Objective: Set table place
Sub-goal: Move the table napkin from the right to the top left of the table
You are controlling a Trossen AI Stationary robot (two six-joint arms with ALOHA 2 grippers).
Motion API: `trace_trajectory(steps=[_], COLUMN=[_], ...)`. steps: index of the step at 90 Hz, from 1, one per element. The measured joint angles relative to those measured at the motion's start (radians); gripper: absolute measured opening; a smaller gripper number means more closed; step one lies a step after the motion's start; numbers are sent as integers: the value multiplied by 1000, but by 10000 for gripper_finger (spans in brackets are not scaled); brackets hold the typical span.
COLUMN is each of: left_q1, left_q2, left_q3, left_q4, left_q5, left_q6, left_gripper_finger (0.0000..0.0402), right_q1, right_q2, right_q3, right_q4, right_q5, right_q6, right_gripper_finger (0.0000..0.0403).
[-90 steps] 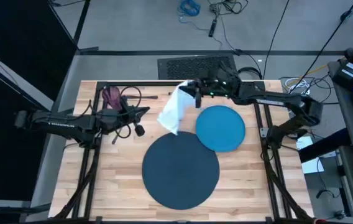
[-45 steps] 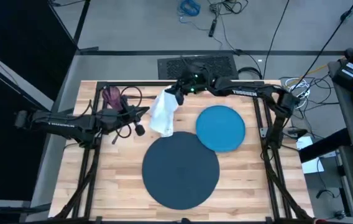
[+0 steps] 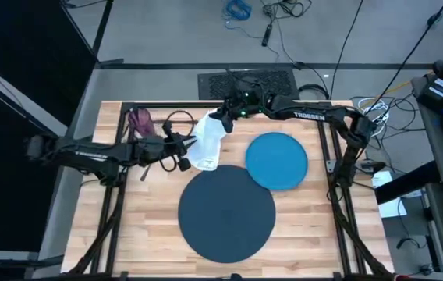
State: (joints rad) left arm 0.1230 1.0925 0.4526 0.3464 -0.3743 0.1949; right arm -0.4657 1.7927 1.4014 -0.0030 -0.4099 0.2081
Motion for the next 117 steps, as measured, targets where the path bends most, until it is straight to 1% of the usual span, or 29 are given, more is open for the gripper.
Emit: trace_trajectory(steps=[12, 26, 39, 52, 63, 75, 82, 87, 92, 100, 103, 111, 117], left_q1=[0, 0, 0, 10, 32, 67, 80, 87, 93, 102, 104, 107, 106], left_q2=[7, 27, 78, 145, 187, 208, 215, 222, 230, 231, 230, 230, 230], left_q3=[0, 0, 0, 0, 0, 0, 0, 0, 1, 0, 1, 1, 1], left_q4=[24, 7, 23, 63, 105, 108, 101, 84, 70, 50, 50, 42, 31], left_q5=[-12, -134, -143, -150, -163, -182, -184, -184, -184, -184, -184, -188, -225], left_q6=[4, 7, 30, 24, 11, -31, -32, -31, -29, -24, -25, -16, -5], left_gripper_finger=[107, 144, 169, 184, 185, 185, 173, 151, 116, 41, 21, 7, 2], right_q1=[-5, -3, 10, 9, 9, 7, 7, 7, 7, 7, 7, 5, -4], right_q2=[0, 0, 0, 0, 0, 0, 0, 0, 0, 0, 0, 0, 0], right_q3=[0, 0, 0, 0, 0, 0, 0, 0, 0, 0, 0, 0, 0], right_q4=[-9, -8, -8, -9, -9, -11, -16, -19, -18, -19, -20, -35, -55], right_q5=[1, -10, -12, -36, -43, -66, -69, -68, -68, -68, -67, -63, -60], right_q6=[-11, -10, -7, -2, 0, 0, 2, 7, 7, 7, 2, -28, -46], right_gripper_finger=[0, 0, 0, 0, 0, 0, 0, 0, 0, 5, 8, 27, 50])
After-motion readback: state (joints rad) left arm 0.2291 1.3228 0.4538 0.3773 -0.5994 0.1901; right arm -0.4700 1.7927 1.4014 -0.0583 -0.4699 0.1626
